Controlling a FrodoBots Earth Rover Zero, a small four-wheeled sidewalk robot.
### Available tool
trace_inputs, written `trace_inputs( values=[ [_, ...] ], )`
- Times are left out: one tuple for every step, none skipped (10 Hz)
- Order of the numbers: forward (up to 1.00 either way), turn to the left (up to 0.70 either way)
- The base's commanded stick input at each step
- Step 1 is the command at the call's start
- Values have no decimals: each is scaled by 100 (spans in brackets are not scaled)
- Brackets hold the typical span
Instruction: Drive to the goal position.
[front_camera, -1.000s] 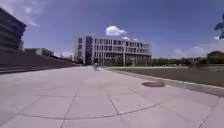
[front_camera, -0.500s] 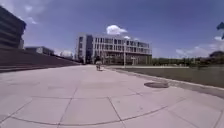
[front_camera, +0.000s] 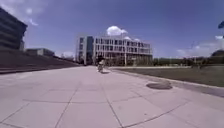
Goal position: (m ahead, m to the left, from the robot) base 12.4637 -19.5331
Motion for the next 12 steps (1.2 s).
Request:
trace_inputs(
  values=[
    [30,1],
    [30,1],
    [30,1],
    [30,1],
    [30,1],
    [30,1],
    [30,1],
    [30,1],
    [30,1],
    [30,1],
    [30,1],
    [30,1]
  ],
)
